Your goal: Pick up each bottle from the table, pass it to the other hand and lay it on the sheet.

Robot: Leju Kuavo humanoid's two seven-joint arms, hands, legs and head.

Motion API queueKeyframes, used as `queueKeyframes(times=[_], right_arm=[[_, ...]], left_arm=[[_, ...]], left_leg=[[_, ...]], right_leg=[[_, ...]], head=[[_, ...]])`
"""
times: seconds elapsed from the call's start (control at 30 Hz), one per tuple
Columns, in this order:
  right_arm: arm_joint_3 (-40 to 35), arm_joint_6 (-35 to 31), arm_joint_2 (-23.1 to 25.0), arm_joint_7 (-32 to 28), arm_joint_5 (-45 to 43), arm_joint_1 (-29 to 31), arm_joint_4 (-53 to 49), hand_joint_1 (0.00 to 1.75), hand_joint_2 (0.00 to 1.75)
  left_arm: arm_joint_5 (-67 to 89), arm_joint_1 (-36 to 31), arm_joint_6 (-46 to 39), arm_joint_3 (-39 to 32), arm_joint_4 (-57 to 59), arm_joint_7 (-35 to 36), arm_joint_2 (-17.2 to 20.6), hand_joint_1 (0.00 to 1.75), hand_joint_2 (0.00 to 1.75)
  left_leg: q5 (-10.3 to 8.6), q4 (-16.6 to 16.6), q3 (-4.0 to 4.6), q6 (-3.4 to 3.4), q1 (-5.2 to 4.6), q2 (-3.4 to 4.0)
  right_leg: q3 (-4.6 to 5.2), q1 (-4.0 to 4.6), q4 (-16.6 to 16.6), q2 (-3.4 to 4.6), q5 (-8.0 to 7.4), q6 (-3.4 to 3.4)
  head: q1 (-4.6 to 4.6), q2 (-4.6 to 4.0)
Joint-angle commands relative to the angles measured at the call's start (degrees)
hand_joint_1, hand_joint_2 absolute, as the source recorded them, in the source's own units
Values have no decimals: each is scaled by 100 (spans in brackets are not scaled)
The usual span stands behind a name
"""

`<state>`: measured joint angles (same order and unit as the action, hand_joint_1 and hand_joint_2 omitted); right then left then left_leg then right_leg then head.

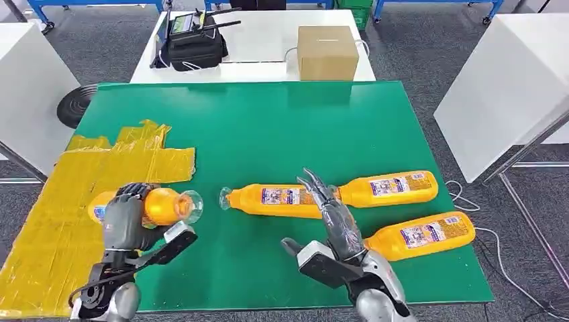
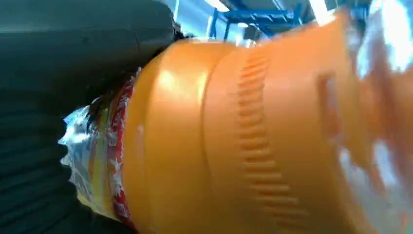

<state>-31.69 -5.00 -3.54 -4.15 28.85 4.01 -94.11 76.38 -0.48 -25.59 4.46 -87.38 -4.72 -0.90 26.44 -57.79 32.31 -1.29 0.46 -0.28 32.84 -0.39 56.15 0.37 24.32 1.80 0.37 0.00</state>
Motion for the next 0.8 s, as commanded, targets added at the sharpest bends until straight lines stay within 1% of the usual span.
queueKeyframes(times=[0.03, 0.07, 0.1, 0.17, 0.27, 0.33, 0.4, 0.43, 0.47, 0.5, 0.53, 0.6, 0.7, 0.77, 0.8], right_arm=[[-92, 203, -244, 231, 76, 651, 738, 0, 175], [-120, 238, -253, 255, 82, 662, 742, 0, 175], [-134, 258, -254, 272, 82, 670, 752, 0, 175], [-198, 338, -255, 331, 90, 756, 865, 0, 175], [-291, 466, -251, 457, 87, 943, 1129, 0, 175], [-366, 526, -250, 516, 108, 1072, 1311, 0, 175], [-412, 566, -245, 550, 115, 1155, 1469, 0, 175], [-435, 590, -250, 596, 115, 1180, 1510, 0, 175], [-465, 639, -251, 655, 108, 1218, 1598, 0, 175], [-465, 637, -256, 650, 109, 1216, 1606, 0, 175], [-490, 659, -253, 682, 113, 1250, 1686, 0, 175], [-527, 695, -252, 751, 129, 1295, 1838, 0, 175], [-529, 695, -256, 746, 127, 1285, 1845, 0, 175], [-548, 716, -256, 831, 148, 1325, 1928, 0, 175], [-547, 720, -241, 928, 191, 1352, 2024, 0, 175]], left_arm=[[547, -1014, 25, 706, 2044, 463, 328, 175, 175], [566, -1074, 102, 730, 2177, 502, 341, 175, 175], [580, -1110, 151, 737, 2259, 536, 350, 175, 175], [682, -1290, 251, 780, 2672, 656, 387, 175, 175], [836, -1546, 352, 833, 3215, 859, 452, 175, 175], [905, -1688, 294, 823, 3513, 979, 472, 175, 175], [909, -1798, 253, 795, 3702, 1019, 494, 175, 175], [988, -1850, 219, 730, 3813, 1162, 477, 154, 175], [1047, -1907, 226, 654, 3895, 1308, 470, 99, 175], [1045, -1927, 238, 647, 3900, 1305, 481, 99, 175], [1089, -1963, 205, 597, 3960, 1415, 468, 0, 175], [1097, -2036, 144, 438, 4043, 1610, 429, 0, 175], [1098, -2052, 153, 436, 4043, 1607, 433, 0, 175], [1233, -2071, 119, 402, 4061, 1779, 432, 0, 175], [1198, -2121, 215, 282, 4130, 1885, 410, 0, 0]], left_leg=[[-8, 12, -17, 1, -1, -8], [-6, 9, -16, 1, 0, -6], [-4, 18, -35, 4, 4, -5], [-4, 9, -17, 2, -1, -5], [-2, 14, -32, 4, 1, -1], [-5, 7, -16, 3, 1, 1], [-6, 8, -18, 3, 1, 2], [-6, 7, -14, 3, 0, 2], [-6, 10, -22, 5, 2, 5], [-6, 8, -20, 4, 3, 7], [-6, 7, -17, 3, 1, 6], [-5, 6, -20, 4, 3, 7], [-5, 10, -29, 9, 6, 11], [-5, 6, -20, 7, 3, 6], [-6, 5, -17, 7, 2, 4]], right_leg=[[-20, -1, -11, -11, -2, -2], [-19, 0, -8, -10, -1, -2], [-39, 5, -20, -13, -1, -5], [-19, -1, -6, -9, 1, -2], [-33, 2, -13, -7, 1, -4], [-17, 2, -6, -3, -3, -2], [-19, 2, -7, -2, -4, -3], [-15, 1, -5, -1, -4, -2], [-22, 4, -9, 0, -6, -4], [-21, 4, -8, 3, -6, -3], [-17, 2, -5, 2, -4, -2], [-21, 4, -5, 3, -4, -4], [-30, 7, -9, 5, -3, -5], [-21, 4, 0, 2, -1, -3], [-18, 3, 2, 2, -1, -2]], head=[[0, 0], [0, 0], [0, 0], [0, 0], [-2, 0], [0, 0], [0, 0], [0, 0], [0, 0], [0, 0], [0, 0], [0, 0], [0, 0], [2, 0], [0, 0]])
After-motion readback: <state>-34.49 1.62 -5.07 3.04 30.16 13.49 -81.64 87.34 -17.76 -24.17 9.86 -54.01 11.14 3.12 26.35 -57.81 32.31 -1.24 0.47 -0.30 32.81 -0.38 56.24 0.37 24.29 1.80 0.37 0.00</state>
